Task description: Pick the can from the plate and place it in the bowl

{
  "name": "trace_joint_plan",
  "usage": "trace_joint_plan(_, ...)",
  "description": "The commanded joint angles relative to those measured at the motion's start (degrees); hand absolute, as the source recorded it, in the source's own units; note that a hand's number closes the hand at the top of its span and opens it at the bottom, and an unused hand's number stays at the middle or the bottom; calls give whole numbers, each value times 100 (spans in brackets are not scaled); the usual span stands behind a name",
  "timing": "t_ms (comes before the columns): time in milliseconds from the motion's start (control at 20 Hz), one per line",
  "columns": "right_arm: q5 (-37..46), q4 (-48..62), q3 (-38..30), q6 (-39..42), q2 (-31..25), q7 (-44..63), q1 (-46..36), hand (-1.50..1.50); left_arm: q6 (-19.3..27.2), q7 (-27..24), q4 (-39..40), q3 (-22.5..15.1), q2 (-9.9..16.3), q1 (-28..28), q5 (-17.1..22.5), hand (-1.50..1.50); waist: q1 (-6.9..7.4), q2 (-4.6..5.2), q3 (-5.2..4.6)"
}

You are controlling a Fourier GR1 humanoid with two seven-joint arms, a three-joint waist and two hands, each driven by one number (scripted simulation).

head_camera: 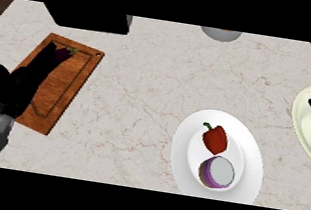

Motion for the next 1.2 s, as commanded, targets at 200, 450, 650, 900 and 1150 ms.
trace_joint_plan(200, 985, -1346, 102, -2241, 1221, 269, 993, 150, -331, -430, -724, -479, -490, 37, -197, 0, -176, -62, 27)
trace_joint_plan(450, 2352, -1268, 787, -3450, 1860, 720, 1892, -150, -546, -430, -1019, -795, -714, 106, -165, 0, -49, -12, 36)
trace_joint_plan(650, 3886, -1653, 1663, -3891, 1861, 1173, 2307, -150, -569, -675, -984, -902, -881, 404, -378, 0, 90, 20, 31)
trace_joint_plan(900, 5197, -1697, 1810, -2743, 1066, 3031, 1793, -150, -630, -747, -785, -947, -1015, 250, -455, 0, 148, 53, 5)
trace_joint_plan(1150, 5379, -1841, 1940, -926, 373, 4516, 1652, -150, -552, -516, -785, -998, -1117, 75, -502, 0, 176, 67, -2)
